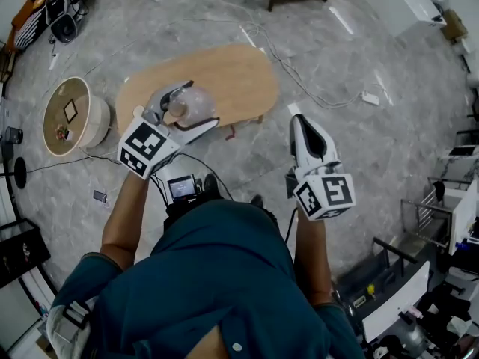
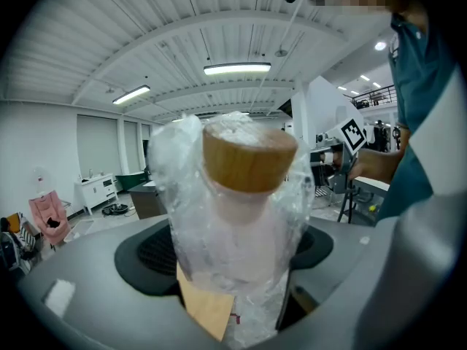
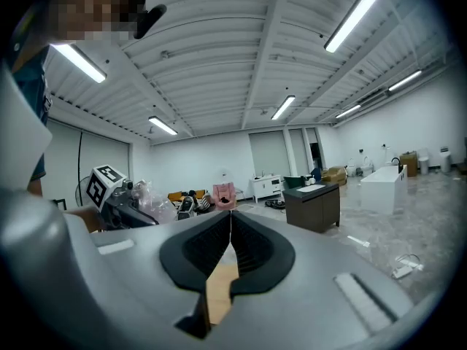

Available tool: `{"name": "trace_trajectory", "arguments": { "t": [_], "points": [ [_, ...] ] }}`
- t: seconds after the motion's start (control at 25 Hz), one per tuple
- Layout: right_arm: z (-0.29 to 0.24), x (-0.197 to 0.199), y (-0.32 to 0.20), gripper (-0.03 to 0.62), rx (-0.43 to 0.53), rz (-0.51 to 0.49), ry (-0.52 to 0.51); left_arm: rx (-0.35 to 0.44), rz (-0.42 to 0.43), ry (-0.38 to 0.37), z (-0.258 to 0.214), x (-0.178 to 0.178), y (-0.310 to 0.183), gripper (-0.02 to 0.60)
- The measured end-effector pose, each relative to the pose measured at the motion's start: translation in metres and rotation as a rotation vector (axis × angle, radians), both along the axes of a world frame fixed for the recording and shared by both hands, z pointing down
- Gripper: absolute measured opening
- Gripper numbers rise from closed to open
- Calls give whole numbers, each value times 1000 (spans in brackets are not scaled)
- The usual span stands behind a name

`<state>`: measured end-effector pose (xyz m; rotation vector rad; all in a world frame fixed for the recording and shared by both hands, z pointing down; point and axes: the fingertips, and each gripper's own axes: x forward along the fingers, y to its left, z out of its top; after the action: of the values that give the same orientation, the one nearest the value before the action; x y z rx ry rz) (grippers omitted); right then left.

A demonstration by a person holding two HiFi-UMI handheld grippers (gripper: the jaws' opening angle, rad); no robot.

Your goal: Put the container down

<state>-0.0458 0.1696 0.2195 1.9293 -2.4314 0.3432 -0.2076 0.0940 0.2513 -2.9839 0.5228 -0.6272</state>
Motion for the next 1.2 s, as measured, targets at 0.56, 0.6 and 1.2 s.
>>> {"name": "trace_trajectory", "arguments": {
  "t": [0.56,0.6,1.2],
  "points": [
    [-7,-6,-41,11,-18,64,35,-13,53,34,-4,-7,-57,393],
    [-6,-1,-45,12,-19,59,31,-14,46,30,-3,-4,-60,393],
    [3,108,-152,12,14,-179,-50,-18,-234,-22,-7,74,-115,393]
  ]
}}
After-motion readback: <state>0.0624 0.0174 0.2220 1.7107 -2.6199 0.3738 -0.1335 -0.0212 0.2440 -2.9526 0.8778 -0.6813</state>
